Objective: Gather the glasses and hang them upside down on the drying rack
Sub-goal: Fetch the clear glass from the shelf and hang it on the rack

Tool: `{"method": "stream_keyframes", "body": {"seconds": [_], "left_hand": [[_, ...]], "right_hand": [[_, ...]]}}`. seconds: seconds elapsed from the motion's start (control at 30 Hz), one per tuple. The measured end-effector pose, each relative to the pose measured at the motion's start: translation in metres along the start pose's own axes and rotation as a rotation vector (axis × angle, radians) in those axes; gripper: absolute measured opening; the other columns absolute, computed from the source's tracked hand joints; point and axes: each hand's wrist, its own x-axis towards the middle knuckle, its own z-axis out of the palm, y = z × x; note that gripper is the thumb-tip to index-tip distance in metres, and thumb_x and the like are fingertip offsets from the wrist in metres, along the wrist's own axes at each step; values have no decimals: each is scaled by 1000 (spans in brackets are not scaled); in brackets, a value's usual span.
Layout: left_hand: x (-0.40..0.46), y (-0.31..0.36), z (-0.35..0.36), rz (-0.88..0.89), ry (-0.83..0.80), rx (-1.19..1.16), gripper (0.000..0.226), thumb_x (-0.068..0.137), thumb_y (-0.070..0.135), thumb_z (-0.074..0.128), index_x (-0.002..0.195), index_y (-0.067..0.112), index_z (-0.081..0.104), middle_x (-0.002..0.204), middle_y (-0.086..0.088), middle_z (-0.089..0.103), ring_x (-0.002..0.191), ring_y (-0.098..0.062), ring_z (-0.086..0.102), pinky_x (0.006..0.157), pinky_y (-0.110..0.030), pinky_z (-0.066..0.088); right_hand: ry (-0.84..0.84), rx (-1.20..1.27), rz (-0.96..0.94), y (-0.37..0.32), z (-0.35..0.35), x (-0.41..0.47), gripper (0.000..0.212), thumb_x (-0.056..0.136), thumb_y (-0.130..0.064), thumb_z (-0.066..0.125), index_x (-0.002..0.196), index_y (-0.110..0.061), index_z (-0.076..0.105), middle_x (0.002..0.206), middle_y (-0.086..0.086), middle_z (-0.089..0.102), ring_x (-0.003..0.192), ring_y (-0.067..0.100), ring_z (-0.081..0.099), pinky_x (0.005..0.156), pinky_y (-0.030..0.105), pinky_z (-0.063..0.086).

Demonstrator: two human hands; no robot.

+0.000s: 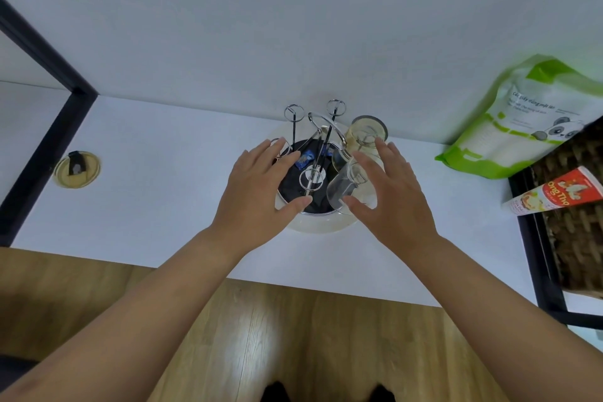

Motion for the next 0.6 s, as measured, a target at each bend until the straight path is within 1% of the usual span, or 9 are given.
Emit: {"method": "stream_keyframes", "body": {"seconds": [0.1,0.2,0.27,0.4,0.6], "left_hand": [[0,0,-1,-8,-7,-8,78,90,66,55,155,25,44,168,-1,30,157,-22,20,127,-48,14],[-1,3,-3,-19,-17,-18,80,89,68,54,156,26,42,169,-1,27,158,-21,17,128,-48,11],[-3,4,-5,-31,-24,-24,80,89,69,54,157,28,41,170,1,24,158,-20,13,128,-47,8],[-9,8,-11,-58,-25,-46,81,88,69,55,157,31,39,172,3,19,159,-19,10,128,-49,7],[-14,27,-32,-59,-11,-75,82,87,69,55,157,30,40,171,2,23,159,-20,13,128,-49,8]], "right_hand": [[9,14,20,-3,-2,-1,77,87,-42,80,155,-27,46,172,8,26,160,29,18,119,58,36],[4,47,44,-6,-3,-6,82,84,-44,82,156,-28,44,173,7,23,160,29,16,116,53,39],[2,66,58,-7,-4,-10,84,84,-46,83,156,-31,42,174,6,20,161,28,14,116,52,38],[11,84,96,-10,-7,-22,86,86,-49,80,159,-34,37,175,3,15,162,24,10,118,47,35],[47,100,95,-20,-35,-37,87,87,-50,79,160,-33,35,175,2,16,161,22,10,121,44,30]]}}
